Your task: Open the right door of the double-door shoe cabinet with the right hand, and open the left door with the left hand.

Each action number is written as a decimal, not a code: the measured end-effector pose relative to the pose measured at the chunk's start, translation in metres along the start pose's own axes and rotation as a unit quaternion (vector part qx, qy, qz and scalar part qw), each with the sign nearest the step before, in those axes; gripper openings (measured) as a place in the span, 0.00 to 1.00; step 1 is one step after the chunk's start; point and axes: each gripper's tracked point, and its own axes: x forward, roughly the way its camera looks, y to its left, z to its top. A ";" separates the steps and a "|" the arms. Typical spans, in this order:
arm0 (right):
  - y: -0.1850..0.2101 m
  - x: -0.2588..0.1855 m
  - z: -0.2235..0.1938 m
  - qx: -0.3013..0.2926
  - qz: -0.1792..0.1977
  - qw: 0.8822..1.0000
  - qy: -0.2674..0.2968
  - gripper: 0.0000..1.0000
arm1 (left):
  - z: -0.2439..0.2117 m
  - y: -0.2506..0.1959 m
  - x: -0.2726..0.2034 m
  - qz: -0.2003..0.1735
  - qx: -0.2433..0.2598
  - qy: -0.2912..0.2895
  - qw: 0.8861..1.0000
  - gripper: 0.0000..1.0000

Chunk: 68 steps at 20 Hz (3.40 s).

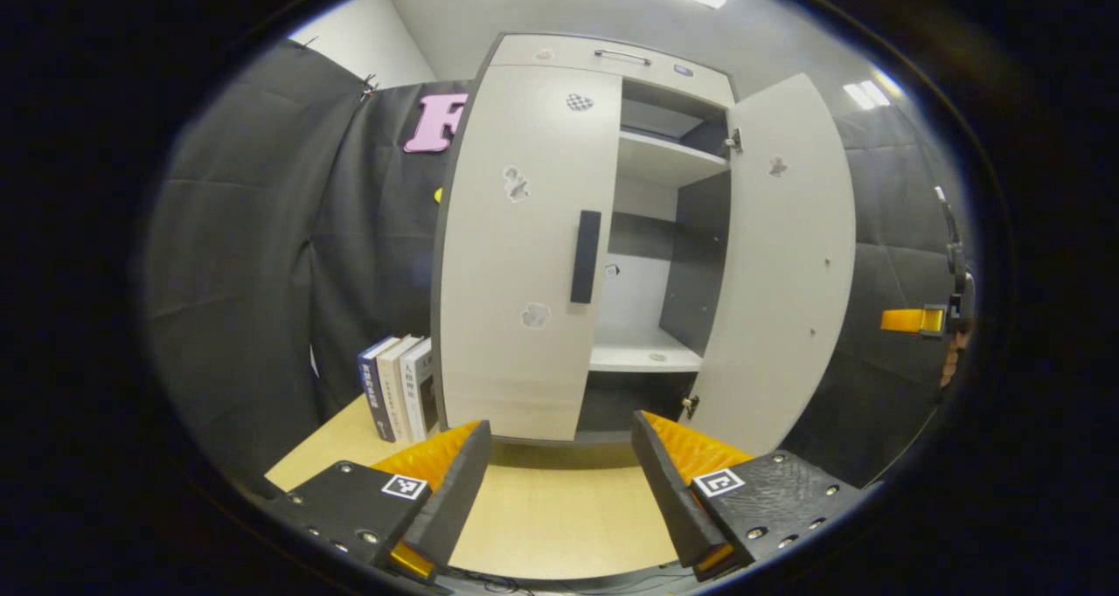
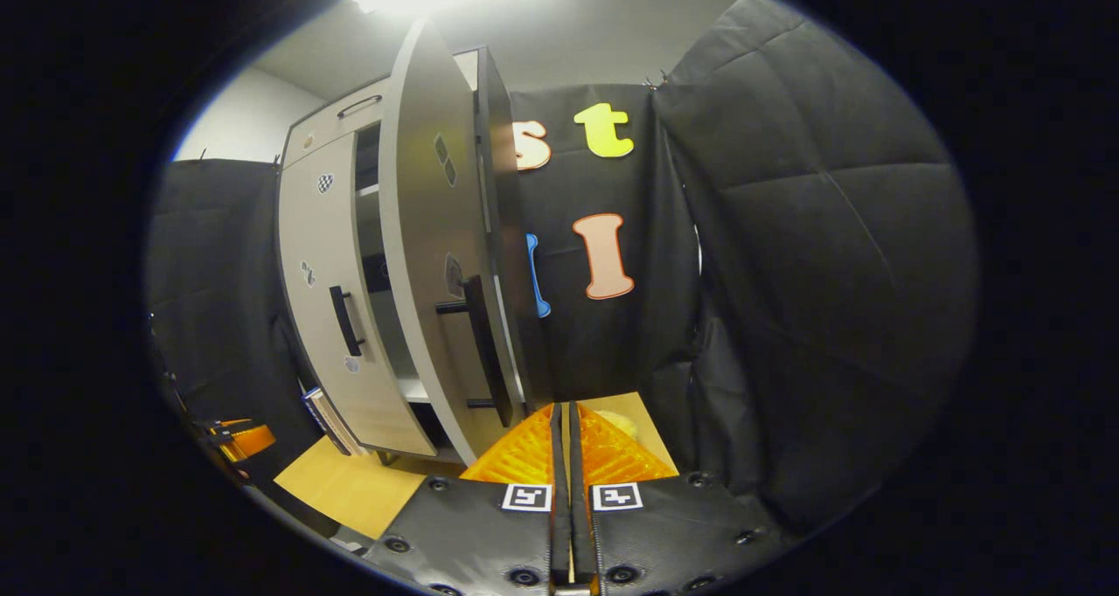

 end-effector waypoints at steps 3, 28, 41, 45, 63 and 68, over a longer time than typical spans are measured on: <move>-0.006 0.000 0.011 0.006 -0.039 0.999 -0.021 0.03 | 0.009 0.021 0.011 -0.007 0.003 -0.005 1.000 0.95; -0.135 0.108 0.052 0.017 -0.177 0.981 -0.081 0.98 | 0.123 -0.026 0.233 -0.031 0.006 -0.055 0.998 0.95; -0.175 0.162 0.036 0.019 -0.175 0.983 -0.057 0.98 | 0.132 -0.039 0.281 -0.003 0.013 -0.054 0.998 0.54; -0.173 0.169 0.033 0.021 -0.169 0.984 -0.054 0.98 | 0.132 -0.042 0.282 0.004 0.034 -0.056 0.998 0.32; -0.167 0.100 0.021 0.020 -0.195 0.979 -0.059 0.98 | 0.122 -0.042 0.273 -0.032 0.011 -0.069 0.997 0.16; -0.160 0.065 0.017 0.024 -0.212 0.975 -0.065 0.98 | 0.121 -0.040 0.269 -0.039 0.011 -0.063 0.997 0.16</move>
